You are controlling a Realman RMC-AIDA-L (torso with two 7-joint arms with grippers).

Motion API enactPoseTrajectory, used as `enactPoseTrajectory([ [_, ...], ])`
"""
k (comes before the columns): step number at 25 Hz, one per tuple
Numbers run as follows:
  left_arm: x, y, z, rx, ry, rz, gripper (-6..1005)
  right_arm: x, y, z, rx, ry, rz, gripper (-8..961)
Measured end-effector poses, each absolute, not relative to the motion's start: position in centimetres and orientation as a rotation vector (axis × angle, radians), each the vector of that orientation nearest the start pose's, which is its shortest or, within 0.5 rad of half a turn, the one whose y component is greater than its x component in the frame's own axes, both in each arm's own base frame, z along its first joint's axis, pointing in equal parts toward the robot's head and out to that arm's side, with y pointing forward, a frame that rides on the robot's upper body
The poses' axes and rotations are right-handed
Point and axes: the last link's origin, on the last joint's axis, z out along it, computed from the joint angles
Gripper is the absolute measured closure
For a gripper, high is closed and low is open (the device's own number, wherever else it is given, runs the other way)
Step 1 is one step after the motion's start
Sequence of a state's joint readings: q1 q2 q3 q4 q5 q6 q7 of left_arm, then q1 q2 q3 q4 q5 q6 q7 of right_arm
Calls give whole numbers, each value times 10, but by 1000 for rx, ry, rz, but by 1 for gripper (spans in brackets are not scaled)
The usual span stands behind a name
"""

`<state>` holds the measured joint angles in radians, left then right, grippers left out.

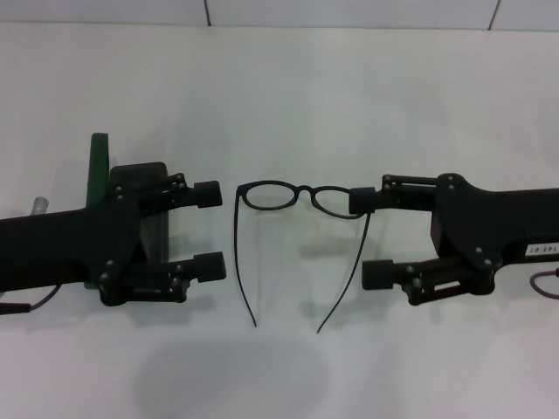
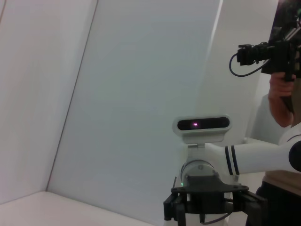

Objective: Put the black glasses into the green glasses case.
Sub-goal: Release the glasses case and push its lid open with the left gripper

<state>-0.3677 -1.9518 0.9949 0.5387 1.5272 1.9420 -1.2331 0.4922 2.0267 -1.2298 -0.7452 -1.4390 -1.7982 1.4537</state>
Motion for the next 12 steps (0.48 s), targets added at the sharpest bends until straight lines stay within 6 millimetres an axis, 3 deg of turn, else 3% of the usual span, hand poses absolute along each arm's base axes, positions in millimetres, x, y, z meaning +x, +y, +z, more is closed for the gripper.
enactPoseTrajectory([
  [12, -257, 257, 31, -2847, -405, -1253, 159, 177, 297, -2, -3031, 340, 1221, 96],
])
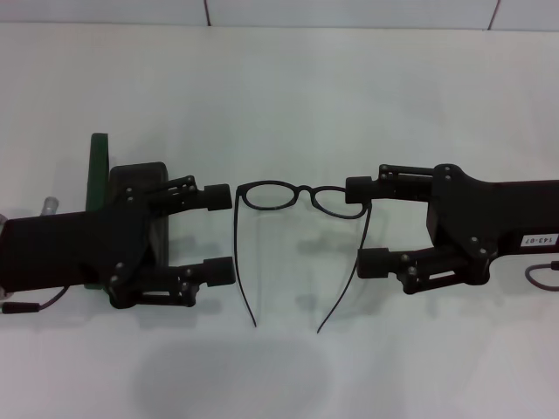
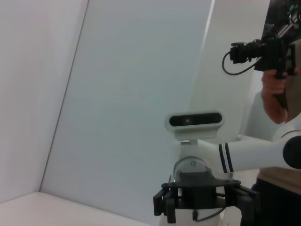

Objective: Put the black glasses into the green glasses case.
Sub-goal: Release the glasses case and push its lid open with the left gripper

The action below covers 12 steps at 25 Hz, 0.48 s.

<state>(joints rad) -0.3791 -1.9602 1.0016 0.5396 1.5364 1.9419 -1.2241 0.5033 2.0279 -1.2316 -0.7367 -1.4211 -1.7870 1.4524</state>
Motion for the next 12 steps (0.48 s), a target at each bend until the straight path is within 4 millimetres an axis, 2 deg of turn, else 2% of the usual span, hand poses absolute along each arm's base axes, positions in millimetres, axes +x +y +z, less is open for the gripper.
enactPoseTrajectory([
  [4, -252, 263, 33, -2811, -436, -1289, 171, 187, 299, -1, -2973, 363, 1185, 104],
  [7, -237, 285, 51, -2772, -522, -1240, 179, 209, 309, 5, -2842, 401, 1082, 111],
  [10, -214, 310, 77, -2764, -713, -913, 188, 228, 308, 17, -2744, 407, 1062, 117],
  [12, -192, 321, 93, -2685, -773, -600, 193, 240, 302, 26, -2681, 418, 1079, 122],
])
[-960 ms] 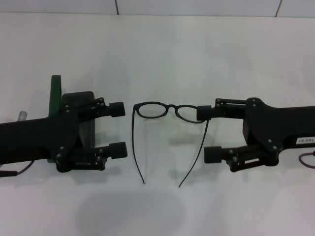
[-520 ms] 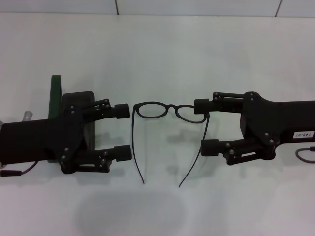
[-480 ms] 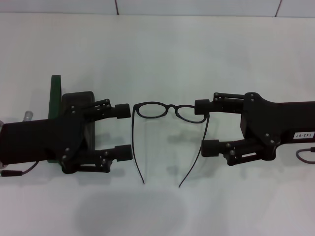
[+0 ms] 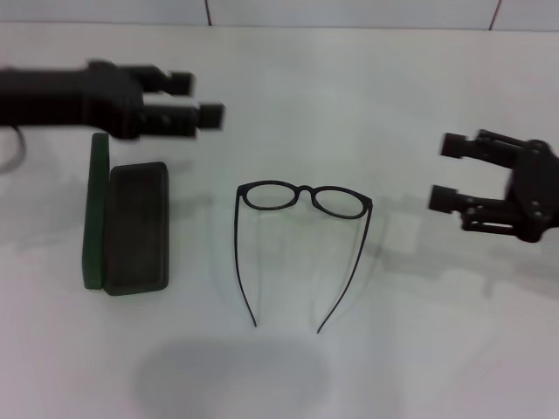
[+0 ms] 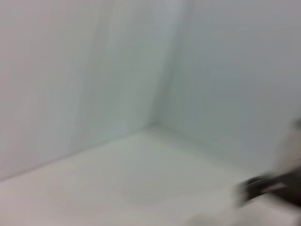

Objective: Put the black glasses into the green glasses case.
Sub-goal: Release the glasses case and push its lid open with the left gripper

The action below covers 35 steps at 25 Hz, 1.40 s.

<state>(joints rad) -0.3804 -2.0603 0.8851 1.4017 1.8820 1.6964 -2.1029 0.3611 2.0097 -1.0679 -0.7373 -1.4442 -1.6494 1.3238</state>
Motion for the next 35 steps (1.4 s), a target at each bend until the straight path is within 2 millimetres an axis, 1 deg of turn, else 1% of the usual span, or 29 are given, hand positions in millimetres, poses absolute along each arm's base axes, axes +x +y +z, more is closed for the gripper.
enactPoseTrajectory([
  [1, -188, 323, 97, -2640, -809, -482, 196, 243, 299, 28, -2664, 415, 1092, 124],
  [2, -181, 324, 102, -2563, -838, -328, 199, 245, 296, 29, -2651, 419, 1100, 126],
  [4, -179, 326, 106, -2424, -909, -106, 201, 248, 294, 28, -2633, 423, 1119, 131],
  [7, -180, 330, 102, -2273, -979, 99, 199, 249, 293, 25, -2629, 423, 1128, 137],
  [8, -184, 332, 97, -2228, -1014, 171, 199, 250, 292, 24, -2629, 423, 1131, 146],
  [10, -192, 335, 86, -2172, -1078, 259, 198, 249, 293, 23, -2630, 423, 1135, 165],
  [13, -198, 337, 73, -2138, -1128, 316, 200, 247, 295, 23, -2633, 409, 1136, 193],
  [15, -203, 339, 66, -2119, -1153, 348, 200, 246, 296, 22, -2634, 401, 1134, 193],
  [19, -217, 341, 55, -2099, -1220, 401, 202, 244, 298, 21, -2637, 392, 1138, 193],
  [22, -226, 342, 49, -2086, -1258, 435, 203, 245, 298, 20, -2637, 397, 1141, 192],
  [23, -226, 342, 49, -2086, -1258, 435, 204, 245, 298, 20, -2637, 398, 1142, 192],
  [25, -234, 341, 43, -2084, -1295, 466, 204, 245, 297, 20, -2636, 400, 1142, 192],
  [29, -238, 342, 39, -2086, -1314, 488, 206, 246, 297, 20, -2632, 404, 1142, 192],
  [34, -237, 343, 41, -2097, -1289, 493, 208, 247, 296, 20, -2618, 407, 1158, 192],
  [35, -237, 343, 41, -2099, -1286, 494, 249, 247, 295, 20, -2615, 407, 1162, 193],
])
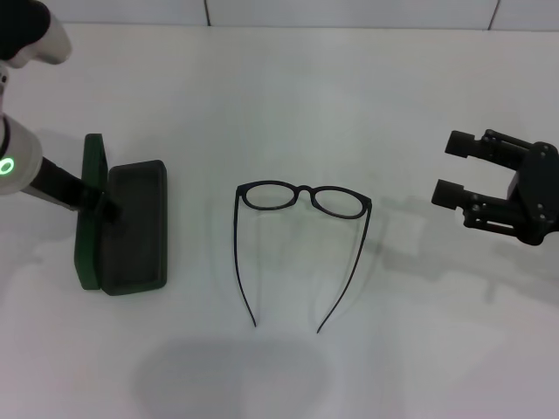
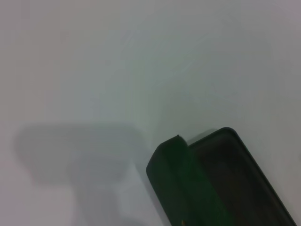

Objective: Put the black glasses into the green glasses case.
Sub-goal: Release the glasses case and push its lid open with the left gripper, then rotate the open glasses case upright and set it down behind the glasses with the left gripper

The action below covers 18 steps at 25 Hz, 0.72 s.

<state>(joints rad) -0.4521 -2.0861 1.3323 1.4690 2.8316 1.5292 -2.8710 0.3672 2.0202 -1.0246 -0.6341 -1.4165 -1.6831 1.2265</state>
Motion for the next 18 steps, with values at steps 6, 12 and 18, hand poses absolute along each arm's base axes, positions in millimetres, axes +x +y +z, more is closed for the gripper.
enactPoseTrajectory([
  [6, -233, 345, 41, -2111, -1260, 494, 494, 250, 291, 19, -2610, 415, 1177, 193],
  [12, -232, 345, 41, -2118, -1248, 495, 729, 251, 289, 20, -2607, 422, 1180, 193],
  [18, -219, 353, 45, -2147, -1167, 474, 860, 250, 287, 20, -2612, 411, 1202, 193],
])
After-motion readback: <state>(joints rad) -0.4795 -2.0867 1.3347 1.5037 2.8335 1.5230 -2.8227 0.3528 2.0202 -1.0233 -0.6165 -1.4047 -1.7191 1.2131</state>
